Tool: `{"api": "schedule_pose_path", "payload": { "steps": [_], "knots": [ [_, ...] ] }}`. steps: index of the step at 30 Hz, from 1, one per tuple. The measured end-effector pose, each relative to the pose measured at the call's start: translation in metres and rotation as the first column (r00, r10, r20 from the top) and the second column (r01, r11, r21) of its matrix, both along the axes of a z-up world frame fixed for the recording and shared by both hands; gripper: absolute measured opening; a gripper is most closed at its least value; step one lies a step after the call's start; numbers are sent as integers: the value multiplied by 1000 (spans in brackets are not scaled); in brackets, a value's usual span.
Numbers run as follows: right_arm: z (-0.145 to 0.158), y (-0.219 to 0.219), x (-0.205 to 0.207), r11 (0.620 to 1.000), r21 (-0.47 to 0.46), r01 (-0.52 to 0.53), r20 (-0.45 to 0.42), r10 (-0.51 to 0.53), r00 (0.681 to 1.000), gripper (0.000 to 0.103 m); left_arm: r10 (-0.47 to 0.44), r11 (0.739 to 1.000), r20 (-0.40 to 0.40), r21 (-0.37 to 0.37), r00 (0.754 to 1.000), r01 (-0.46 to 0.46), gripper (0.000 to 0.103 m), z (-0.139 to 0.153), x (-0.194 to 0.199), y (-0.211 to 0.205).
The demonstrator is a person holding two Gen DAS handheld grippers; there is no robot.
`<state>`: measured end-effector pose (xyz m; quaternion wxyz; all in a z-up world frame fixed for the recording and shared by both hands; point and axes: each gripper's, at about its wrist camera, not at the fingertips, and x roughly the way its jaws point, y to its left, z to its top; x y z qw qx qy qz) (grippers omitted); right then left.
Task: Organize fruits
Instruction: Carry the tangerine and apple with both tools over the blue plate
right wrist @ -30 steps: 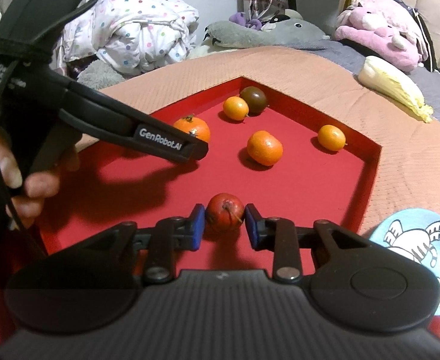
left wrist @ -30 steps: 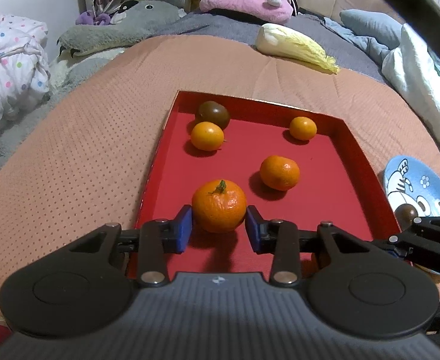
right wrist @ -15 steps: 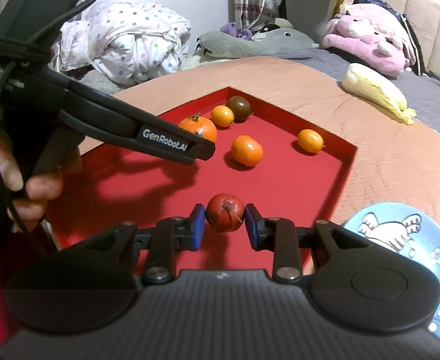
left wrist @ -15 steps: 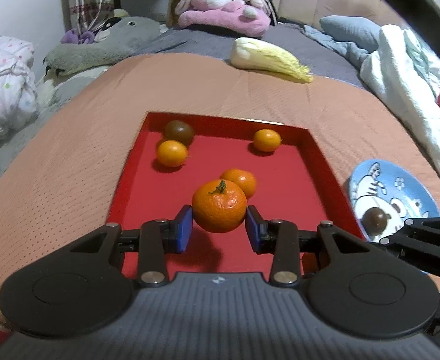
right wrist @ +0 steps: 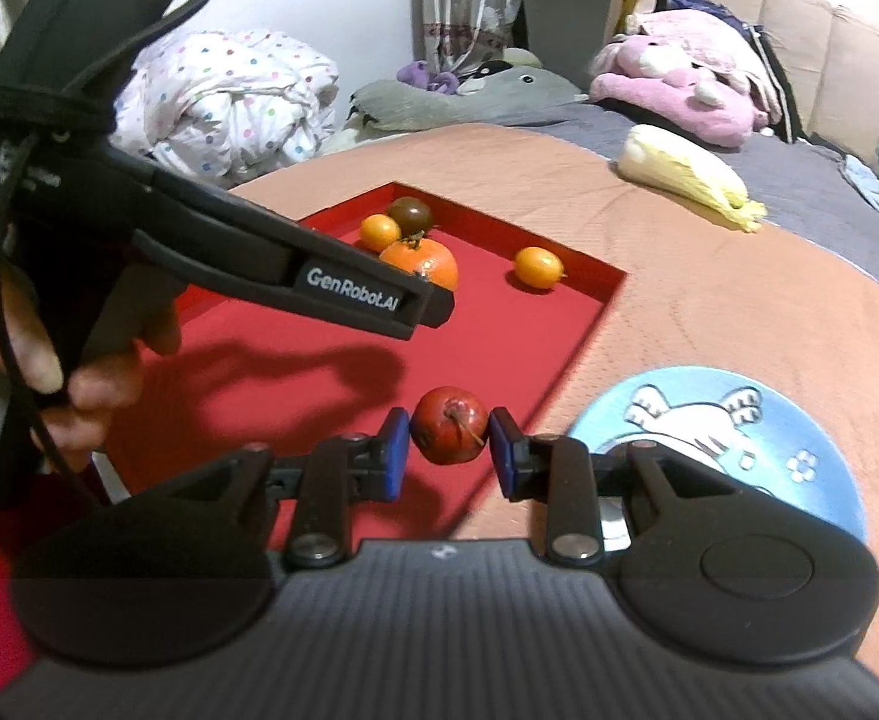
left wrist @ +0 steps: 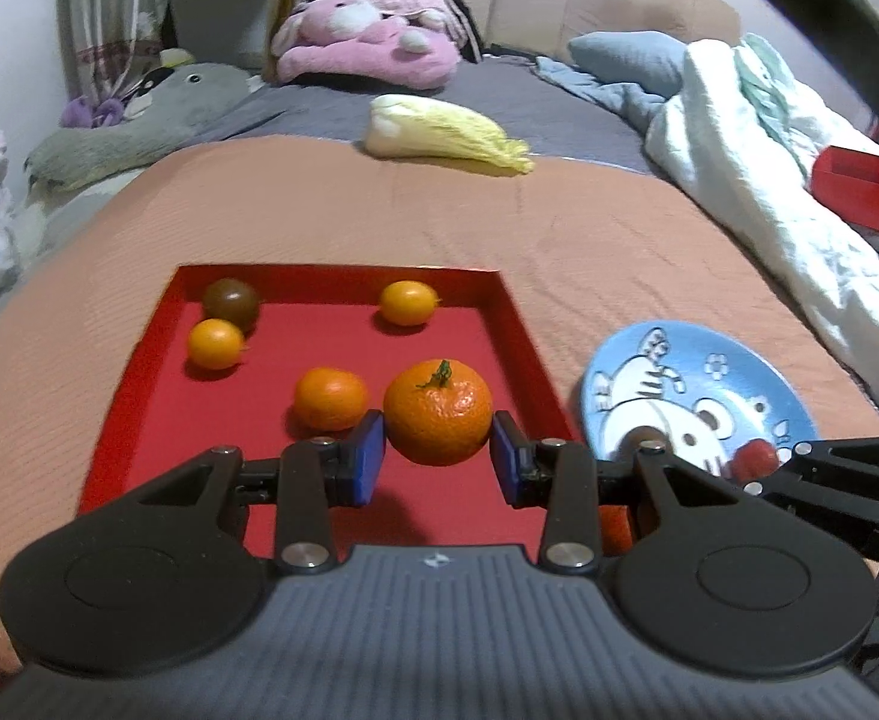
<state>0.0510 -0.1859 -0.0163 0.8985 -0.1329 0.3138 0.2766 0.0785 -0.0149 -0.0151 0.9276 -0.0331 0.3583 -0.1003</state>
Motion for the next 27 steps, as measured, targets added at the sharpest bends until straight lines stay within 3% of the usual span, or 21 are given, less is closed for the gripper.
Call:
{"api": "schedule_pose_path", "payload": {
  "steps": [13,27],
  "knots": [
    [1,-49,-1,995,26,94,11,-94,995,32,-84,996,17,23,996,84,44,1,11,-41],
    [-7,-94,6,981,15,196,-17,-195,981,32,-217,976,5,12,976,217,44,-5,30,-103]
  ]
}}
